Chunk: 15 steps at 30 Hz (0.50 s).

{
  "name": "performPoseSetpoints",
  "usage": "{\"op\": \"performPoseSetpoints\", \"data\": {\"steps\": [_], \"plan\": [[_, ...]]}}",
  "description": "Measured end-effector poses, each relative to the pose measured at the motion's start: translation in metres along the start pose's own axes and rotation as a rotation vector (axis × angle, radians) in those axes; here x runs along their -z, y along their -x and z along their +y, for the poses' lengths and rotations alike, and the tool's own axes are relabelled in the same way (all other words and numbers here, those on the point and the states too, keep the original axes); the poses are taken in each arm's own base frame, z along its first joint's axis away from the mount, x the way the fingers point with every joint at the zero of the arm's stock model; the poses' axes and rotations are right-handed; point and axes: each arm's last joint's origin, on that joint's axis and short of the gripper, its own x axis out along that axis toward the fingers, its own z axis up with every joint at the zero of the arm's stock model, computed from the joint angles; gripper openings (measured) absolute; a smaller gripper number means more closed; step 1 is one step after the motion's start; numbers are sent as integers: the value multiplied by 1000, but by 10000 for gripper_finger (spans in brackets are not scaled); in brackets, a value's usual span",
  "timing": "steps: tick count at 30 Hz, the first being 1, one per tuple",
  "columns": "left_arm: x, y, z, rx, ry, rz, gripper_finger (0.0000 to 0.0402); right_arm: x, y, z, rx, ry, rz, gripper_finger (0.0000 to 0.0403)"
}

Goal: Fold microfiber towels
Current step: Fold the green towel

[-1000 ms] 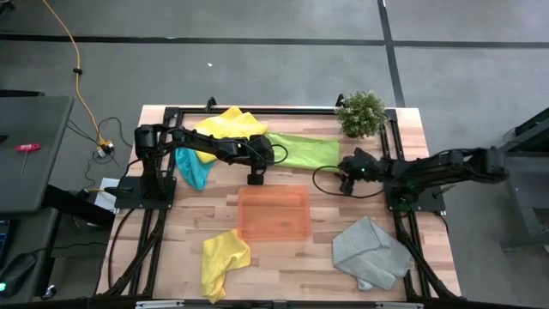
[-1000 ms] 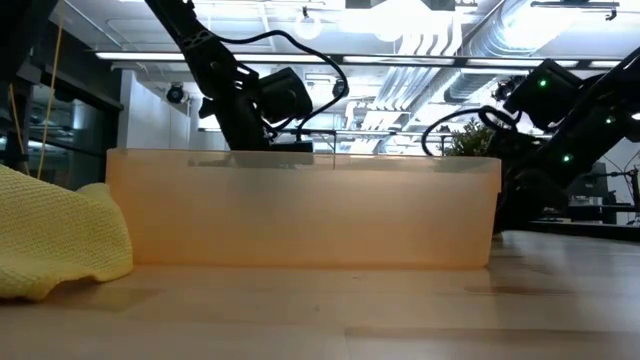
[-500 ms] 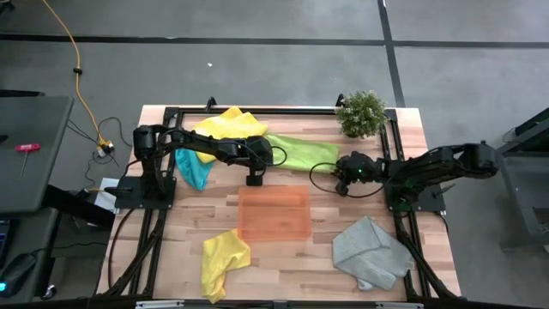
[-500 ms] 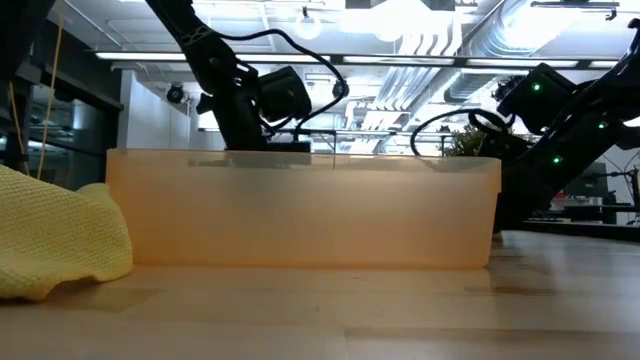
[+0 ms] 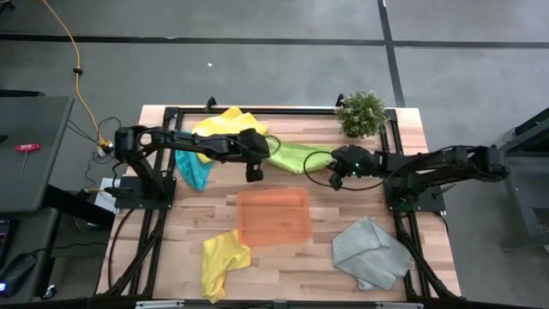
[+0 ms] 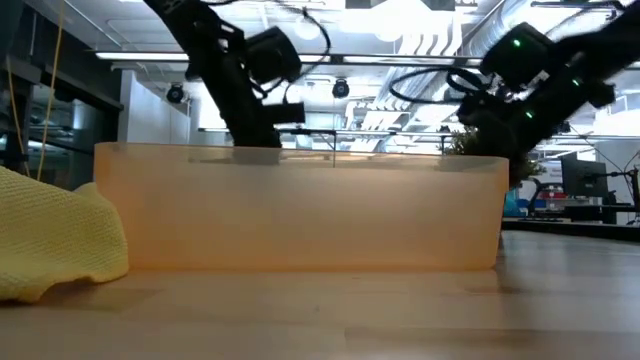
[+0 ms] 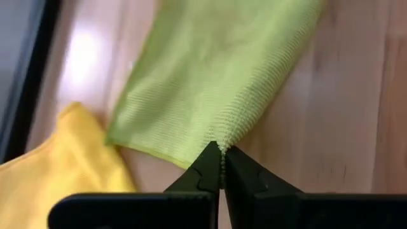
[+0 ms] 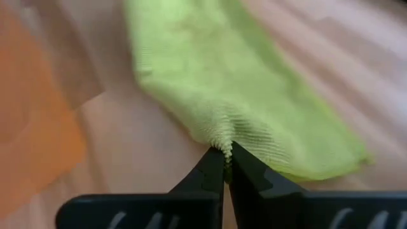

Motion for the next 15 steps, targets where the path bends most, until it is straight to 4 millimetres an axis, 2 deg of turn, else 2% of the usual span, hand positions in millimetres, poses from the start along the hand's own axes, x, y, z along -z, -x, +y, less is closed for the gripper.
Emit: {"op": "performPoseSetpoints", "data": {"steps": [5,9,12,15], "plan": [[-1,4,16,-52,88,-22,0,-13,3,-7,135,-39,31,1],[3,-2,27,-72,171,-4,0,-6,3,-15,189,-112,81,1],[7,-11,29,-43,206,22,0,5,2,-18,190,-147,135,0],[8,-18,29,-46,209,21,0,7,2,-18,199,-165,139,0]]}}
